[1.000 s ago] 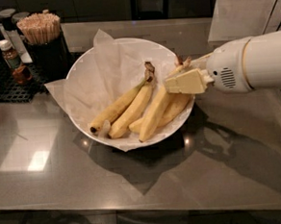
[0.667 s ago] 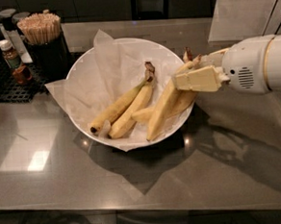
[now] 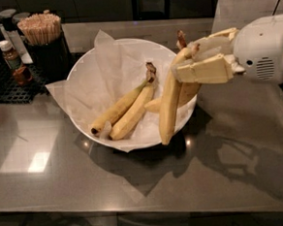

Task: Pick banana from white bowl

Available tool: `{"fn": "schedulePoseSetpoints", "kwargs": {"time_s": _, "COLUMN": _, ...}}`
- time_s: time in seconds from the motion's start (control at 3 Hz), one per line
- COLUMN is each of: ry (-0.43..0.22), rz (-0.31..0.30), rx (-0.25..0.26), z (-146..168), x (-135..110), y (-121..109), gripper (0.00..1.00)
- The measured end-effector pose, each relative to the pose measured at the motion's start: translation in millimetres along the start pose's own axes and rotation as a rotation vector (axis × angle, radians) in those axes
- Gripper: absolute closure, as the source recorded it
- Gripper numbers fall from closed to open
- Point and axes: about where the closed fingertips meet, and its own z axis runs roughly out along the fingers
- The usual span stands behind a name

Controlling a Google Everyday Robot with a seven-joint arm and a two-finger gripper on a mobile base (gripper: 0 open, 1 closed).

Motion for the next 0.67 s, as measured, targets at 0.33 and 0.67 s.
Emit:
{"fn": "schedulePoseSetpoints", "kwargs": {"time_s": 0.33, "ry": -0.048, "rz": -0.199, "rx": -0.107, "z": -11, "x": -34, "y": 45, "gripper": 1.0}}
{"fn": "schedulePoseSetpoints", "kwargs": {"time_s": 0.67, "ry": -0.085, "rz": -0.428, "rx": -0.208, "z": -18, "x": -64, "y": 94, "gripper": 1.0}}
